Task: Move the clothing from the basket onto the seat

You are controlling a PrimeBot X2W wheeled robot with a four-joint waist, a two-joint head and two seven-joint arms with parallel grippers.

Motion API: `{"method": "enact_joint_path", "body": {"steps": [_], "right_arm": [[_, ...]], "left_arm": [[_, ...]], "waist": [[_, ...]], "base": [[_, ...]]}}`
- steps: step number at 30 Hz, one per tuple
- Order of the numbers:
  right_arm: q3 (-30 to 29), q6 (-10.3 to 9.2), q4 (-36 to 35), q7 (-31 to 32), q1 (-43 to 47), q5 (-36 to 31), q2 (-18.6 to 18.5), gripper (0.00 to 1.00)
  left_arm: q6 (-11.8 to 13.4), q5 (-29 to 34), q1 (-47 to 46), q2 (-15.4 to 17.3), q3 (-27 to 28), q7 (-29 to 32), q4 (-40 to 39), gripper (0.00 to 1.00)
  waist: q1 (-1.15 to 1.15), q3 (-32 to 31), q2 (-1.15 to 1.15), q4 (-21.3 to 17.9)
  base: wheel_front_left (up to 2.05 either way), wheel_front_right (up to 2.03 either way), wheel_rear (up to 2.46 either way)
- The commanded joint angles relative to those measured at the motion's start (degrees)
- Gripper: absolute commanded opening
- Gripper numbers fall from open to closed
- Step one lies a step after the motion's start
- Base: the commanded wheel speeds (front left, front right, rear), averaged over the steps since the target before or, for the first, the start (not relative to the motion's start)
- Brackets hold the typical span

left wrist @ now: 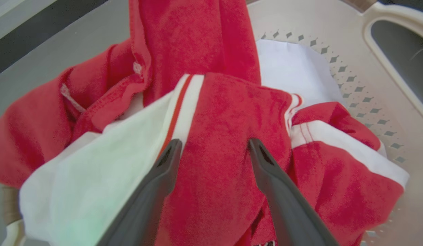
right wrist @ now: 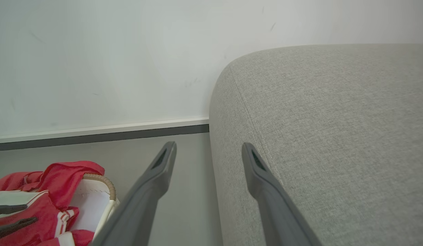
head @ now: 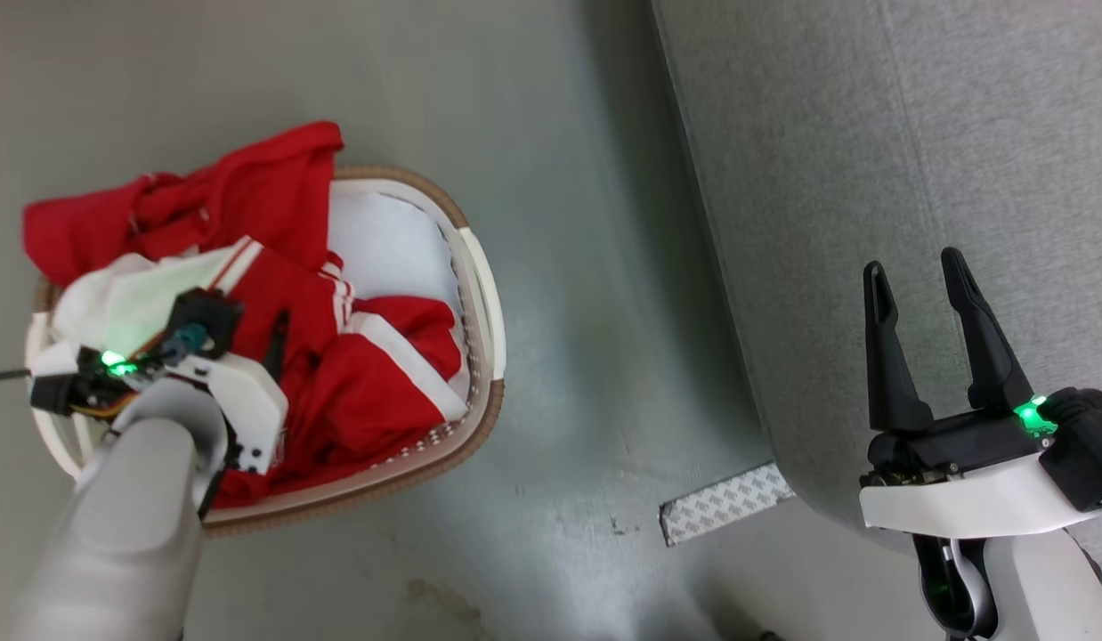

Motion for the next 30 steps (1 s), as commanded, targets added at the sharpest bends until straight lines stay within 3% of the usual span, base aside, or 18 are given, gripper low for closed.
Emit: {"method": "enact_joint_path", "body": {"steps": [1, 6, 7, 8, 17, 23, 30], "right_arm": [[0.03, -0.12, -0.67, -0.02, -0.83, 0.55, -0.04, 1.00], [0.17, -0.12, -1.43, -0.02, -1.43, 0.13, -0.05, 1.00], [0.14, -0.12, -1.45, -0.02, -1.41, 0.01, -0.05, 1.00], [0.10, -0.12, -1.47, -0.02, -1.40, -0.16, -0.05, 1.00], [-1.15, -0.12, -0.13, -0.02, -1.47, -1.46, -0.07, 1.00], [-1.67, -0.12, 2.09, -0.02, 0.35, -2.90, -0.09, 1.00], [-1.85, -0.12, 4.92, -0.02, 3.97, -4.79, -0.11, 1.00]], "left_arm": [[0.43, 0.93, -1.79, 0.96, -0.22, -0.07, 0.77, 1.00], [0.98, 1.18, -4.95, 2.05, -0.68, 0.08, 2.96, 1.00], [0.97, 1.10, -5.39, 2.02, -0.80, 0.02, 3.39, 0.61], [0.84, 1.00, -5.86, 1.90, -0.92, -0.14, 3.83, 0.00], [0.15, -0.96, -5.20, -1.54, -2.16, -4.41, 7.11, 0.00], [-0.40, -4.40, 0.40, -4.93, -1.50, -6.50, 5.27, 0.00], [-0.99, -8.15, 9.58, -7.42, -0.32, -6.61, -4.09, 0.00]], "waist": [[-0.01, 3.31, 0.00, -0.99], [-0.01, 6.94, 0.00, -0.98], [-0.01, 7.41, 0.00, -0.90], [-0.01, 7.75, 0.00, -0.76], [-0.01, 4.20, 0.00, 2.21], [-0.01, -5.16, 0.00, 5.29], [-0.01, -17.14, 0.00, 8.74]], "base": [[0.00, 0.00, 0.00], [0.00, 0.00, 0.00], [0.00, 0.00, 0.00], [0.00, 0.00, 0.00], [0.00, 0.00, 0.00], [0.00, 0.00, 0.00], [0.00, 0.00, 0.00]]}}
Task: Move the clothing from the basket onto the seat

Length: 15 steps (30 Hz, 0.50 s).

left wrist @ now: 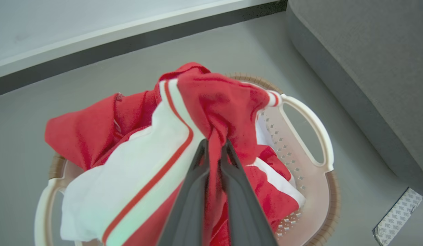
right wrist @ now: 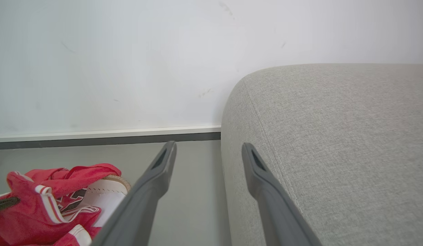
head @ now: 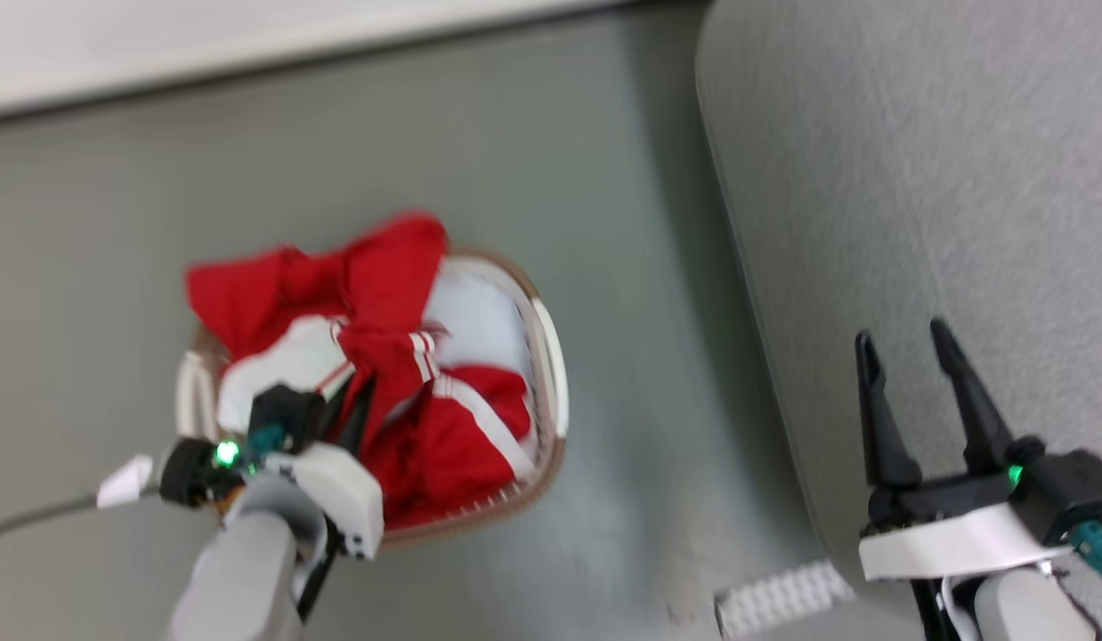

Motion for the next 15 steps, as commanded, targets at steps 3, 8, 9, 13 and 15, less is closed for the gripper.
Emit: {"method": "enact_joint_path", "body": {"steps": [3, 8, 9, 13, 15], "right_arm": [[0.18, -0.12, 1.30, -0.02, 2.53, -1.09, -0.21, 1.00], [0.52, -0.12, 2.84, -0.02, 5.71, -1.72, -0.21, 1.00], [0.57, -0.12, 3.08, -0.02, 6.27, -1.74, -0.20, 1.00], [0.94, -0.12, 4.21, -0.02, 9.03, -1.70, -0.22, 1.00], [1.05, -0.12, 4.60, -0.02, 10.29, -1.75, -0.20, 1.00]], "left_arm": [[-0.02, -1.72, 5.55, -0.62, 0.86, 0.00, -5.29, 0.00], [0.64, -3.49, 12.46, -1.19, 2.12, -0.02, -13.01, 0.00], [0.73, -3.87, 13.69, -1.34, 2.31, -0.02, -14.48, 0.00], [1.25, -5.33, 18.87, -1.68, 3.25, -0.02, -19.95, 0.00], [1.57, -6.08, 21.16, -1.53, 3.56, -0.02, -22.55, 0.00]], "waist": [[0.00, -12.60, 0.00, 4.60], [0.00, -20.22, 0.00, 5.92], [0.00, -21.61, 0.00, 6.11], [0.00, -26.80, 0.00, 6.49], [0.00, -28.81, 0.00, 6.57]], "base": [[0.00, 0.00, 0.00], [0.00, 0.00, 0.00], [0.00, 0.00, 0.00], [0.00, 0.00, 0.00], [0.00, 0.00, 0.00]]}}
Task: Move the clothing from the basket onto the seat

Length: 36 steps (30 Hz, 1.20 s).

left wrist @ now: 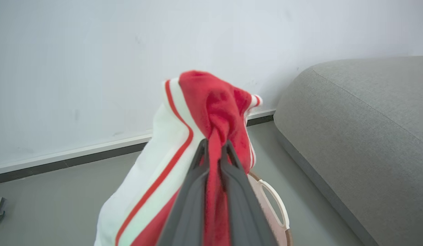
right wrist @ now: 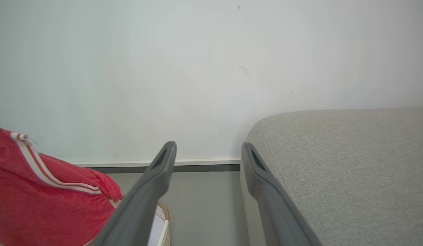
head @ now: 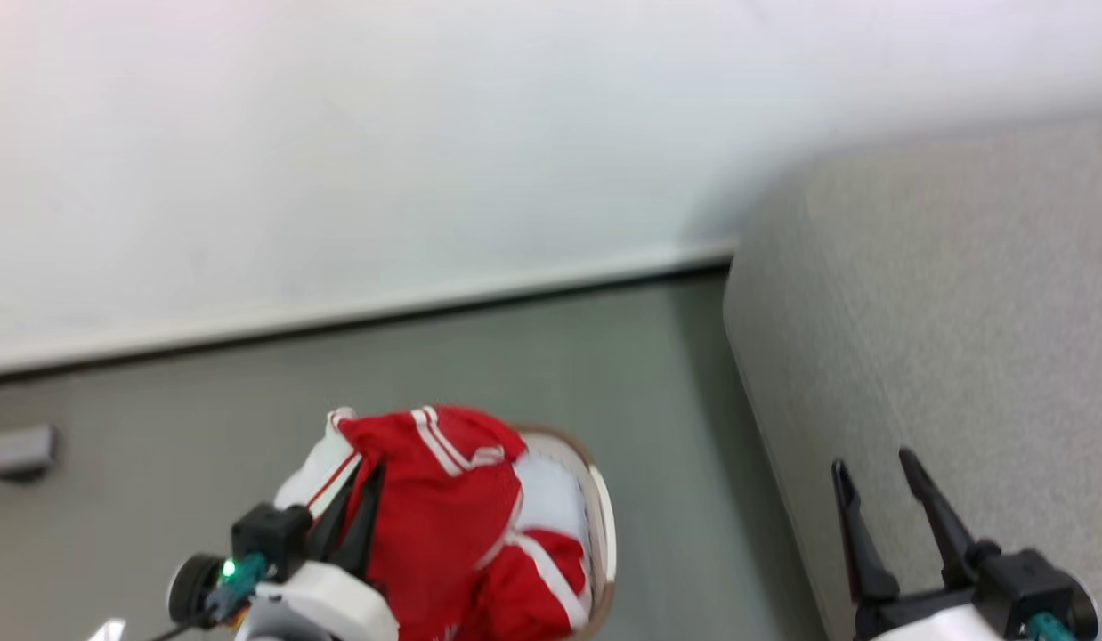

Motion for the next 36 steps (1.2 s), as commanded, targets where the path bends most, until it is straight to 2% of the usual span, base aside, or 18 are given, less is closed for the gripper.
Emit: {"method": "enact_joint_path", "body": {"steps": [1, 7, 13, 18, 24, 36], "right_arm": [[0.00, -0.12, 0.35, -0.01, 1.52, -0.70, -0.20, 1.00], [0.32, -0.12, 0.53, 0.00, 4.26, -1.26, -0.20, 1.00], [1.15, -0.12, 0.39, 0.00, 4.83, -2.18, -0.19, 1.00], [4.25, -0.12, -0.03, -0.01, 3.41, -3.23, -0.17, 1.00], [12.91, -0.12, 0.25, 0.00, -0.54, -4.41, -0.19, 1.00], [32.90, -0.12, 3.02, 0.00, -13.84, 2.52, -6.97, 1.00]], "left_arm": [[0.31, -1.20, 1.92, 0.11, 0.47, 0.09, -1.60, 0.00], [1.21, -2.58, 7.63, 1.11, 1.16, 3.06, -11.02, 0.00], [2.11, -3.45, 11.33, 2.17, 1.74, 6.98, -20.48, 0.00], [2.20, -4.09, 12.82, 2.60, 1.20, 9.32, -25.89, 0.00], [0.35, -5.17, 12.60, 3.40, -0.93, 12.48, -30.46, 0.00], [-2.18, -8.31, 8.92, 5.97, -9.45, 16.28, -35.80, 0.00]], "waist": [[0.03, -5.98, 0.00, 1.50], [0.03, -8.80, 0.00, 1.54], [0.03, -9.08, 0.00, 1.88], [0.03, -8.93, 0.00, 2.16], [0.03, -8.74, 0.00, 2.29], [0.03, -9.10, 0.00, 2.04]], "base": [[0.00, 0.00, 0.00], [0.00, 0.00, 0.00], [0.00, 0.00, 0.00], [0.00, 0.00, 0.00], [0.00, 0.00, 0.00], [0.00, 0.00, 0.00]]}}
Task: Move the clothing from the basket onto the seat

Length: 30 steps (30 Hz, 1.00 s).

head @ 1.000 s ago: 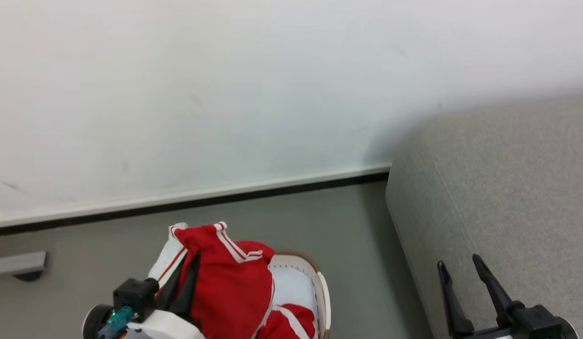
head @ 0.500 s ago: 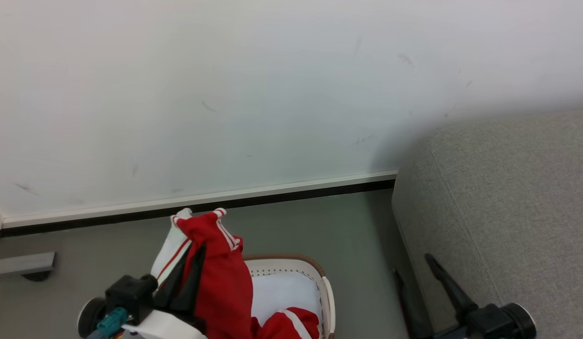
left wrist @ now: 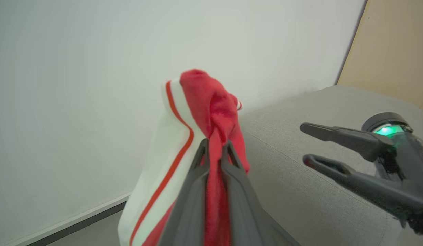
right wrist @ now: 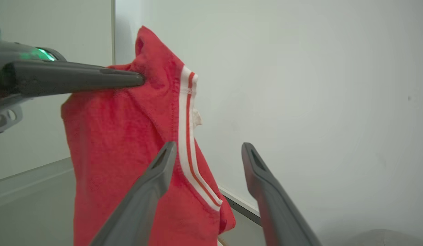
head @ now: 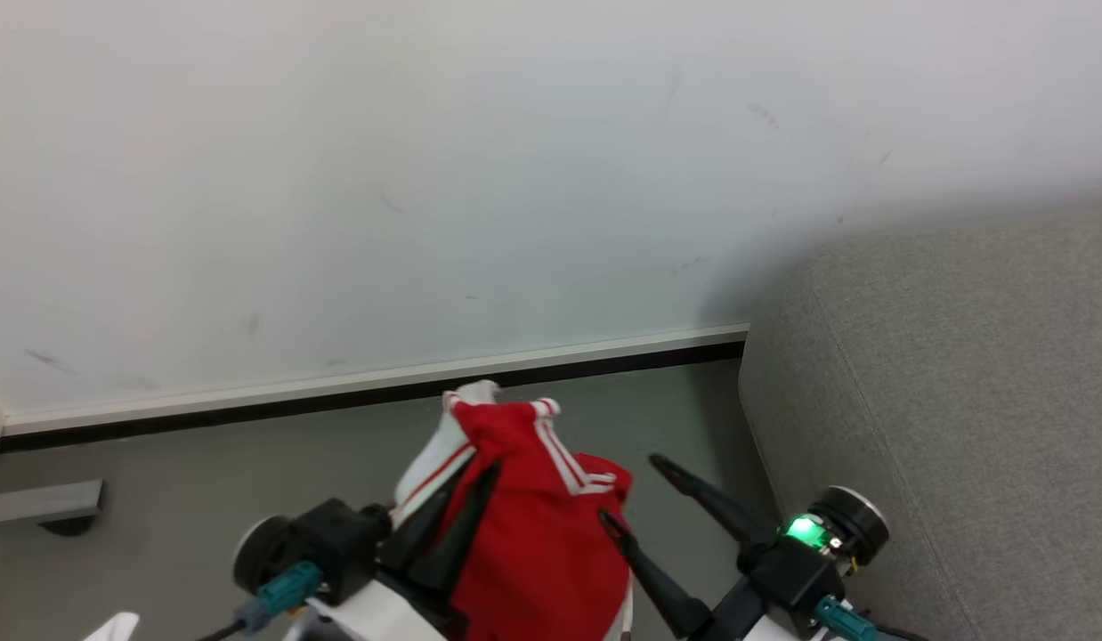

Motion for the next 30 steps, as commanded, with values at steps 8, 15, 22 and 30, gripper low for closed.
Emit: {"method": "enact_joint_path", "body": {"steps": [8, 15, 22, 30], "right_arm": [[9.89, -0.13, 2.89, 0.00, -7.05, 7.12, -3.90, 1.00], [19.92, -0.12, 5.75, 0.00, -10.18, 15.83, -6.18, 1.00], [27.17, -0.13, 7.76, 0.00, -15.11, 24.00, -8.40, 1.00], [29.74, -0.12, 6.70, 0.00, -16.54, 27.15, -8.47, 0.45]], "left_arm": [[-0.41, -3.86, -3.43, 3.16, -8.15, 1.85, -3.00, 0.00], [-0.36, -8.41, -5.78, 6.61, -15.33, 1.67, -4.47, 0.00], [-0.37, -12.11, -7.15, 9.60, -18.91, 1.49, -4.01, 0.00], [-0.37, -14.34, -8.03, 10.77, -20.83, 1.13, -3.90, 0.00]], "waist": [[0.00, -0.24, 0.00, 0.29], [0.00, -0.56, 0.00, 0.96], [0.00, -0.79, 0.00, 1.44], [0.00, -0.65, 0.00, 1.64]], "base": [[0.00, 0.00, 0.00], [0.00, 0.00, 0.00], [0.00, 0.00, 0.00], [0.00, 0.00, 0.00]]}}
